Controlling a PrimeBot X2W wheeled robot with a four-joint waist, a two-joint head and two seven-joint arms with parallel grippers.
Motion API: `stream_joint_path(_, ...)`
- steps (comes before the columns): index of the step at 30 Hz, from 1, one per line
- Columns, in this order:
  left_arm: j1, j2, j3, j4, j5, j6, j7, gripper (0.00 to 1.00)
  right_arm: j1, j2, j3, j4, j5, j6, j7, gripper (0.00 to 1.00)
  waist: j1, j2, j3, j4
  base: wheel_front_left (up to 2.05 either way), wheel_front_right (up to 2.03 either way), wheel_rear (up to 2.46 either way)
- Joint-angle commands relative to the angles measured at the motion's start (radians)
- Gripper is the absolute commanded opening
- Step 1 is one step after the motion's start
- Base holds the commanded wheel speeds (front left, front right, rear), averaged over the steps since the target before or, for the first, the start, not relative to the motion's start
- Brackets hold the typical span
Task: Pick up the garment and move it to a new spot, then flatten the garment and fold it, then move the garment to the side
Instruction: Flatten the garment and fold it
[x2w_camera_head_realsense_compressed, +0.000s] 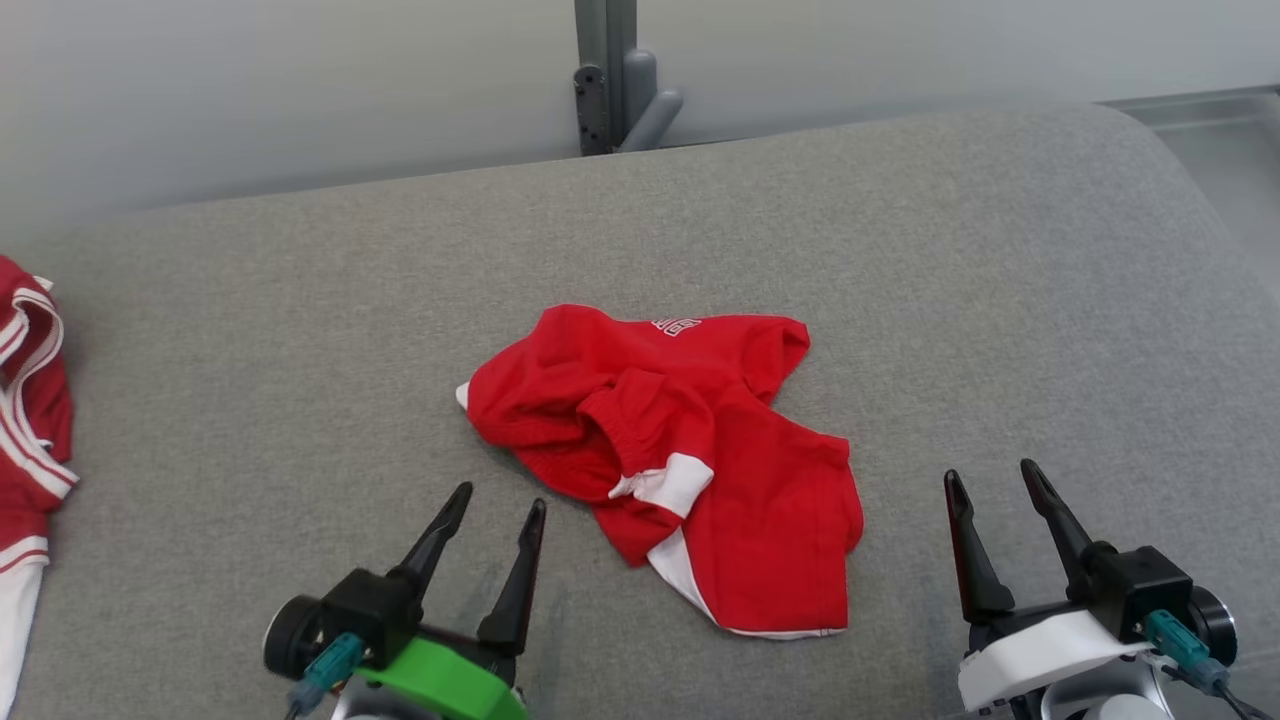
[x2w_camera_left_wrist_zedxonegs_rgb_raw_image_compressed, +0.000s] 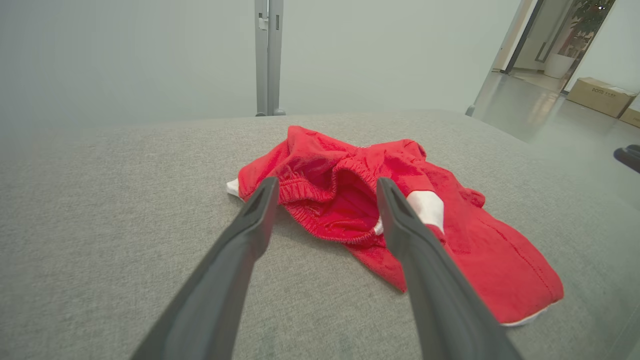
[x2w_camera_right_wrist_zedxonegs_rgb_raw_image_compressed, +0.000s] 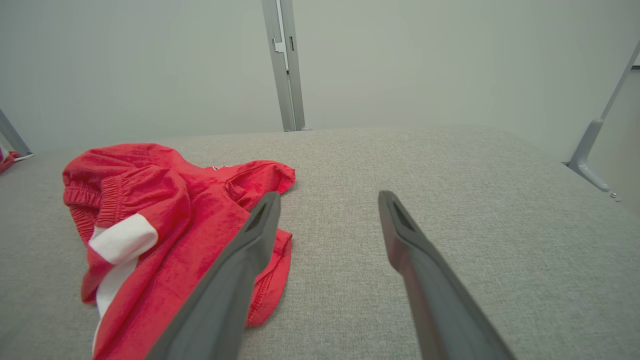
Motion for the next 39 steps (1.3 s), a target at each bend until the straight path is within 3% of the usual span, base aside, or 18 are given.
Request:
stream_joint_path(1,-0.058,-0.005,-0.032,0.038,0.002,-0.006,0.003,1.00,-0.020,-0.001,0.002,-0.002,0.002,-0.001,0.000,1.00,0.0000,0.0036,0.053,-0.056,0.00,0.00,0.00)
stream_joint_path(13,-0.245,-0.003,-0.168,0.286,-0.064,-0.012,0.014,1.00,-0.056,0.007,-0.005,-0.004,0.013,-0.001,0.000,1.00,0.0000,0.0036,0.121,-0.174,0.00,0.00,0.00)
stream_joint_path(23,-0.281,0.000,-0.182,0.401,-0.134,-0.012,-0.001,1.00,-0.057,0.009,-0.006,0.001,0.003,-0.001,0.000,1.00,0.0000,0.0036,0.105,-0.178,0.00,0.00,0.00)
stream_joint_path(28,-0.291,-0.002,-0.217,0.417,-0.192,-0.012,-0.003,0.00,-0.057,0.009,0.001,0.004,0.002,-0.001,0.000,1.00,0.0000,0.0036,0.097,-0.170,0.00,0.00,0.00)
stream_joint_path(35,-0.264,0.039,-0.275,0.325,-0.263,-0.012,-0.004,0.00,-0.029,0.009,-0.011,0.000,-0.001,-0.001,0.000,1.00,0.0000,0.0036,0.080,-0.147,0.00,0.00,0.00)
stream_joint_path(39,-0.190,0.124,-0.295,0.173,-0.326,-0.012,-0.003,0.00,-0.012,0.009,-0.021,-0.004,-0.002,-0.001,0.000,1.00,0.0000,0.0036,0.067,-0.124,0.00,0.00,0.00)
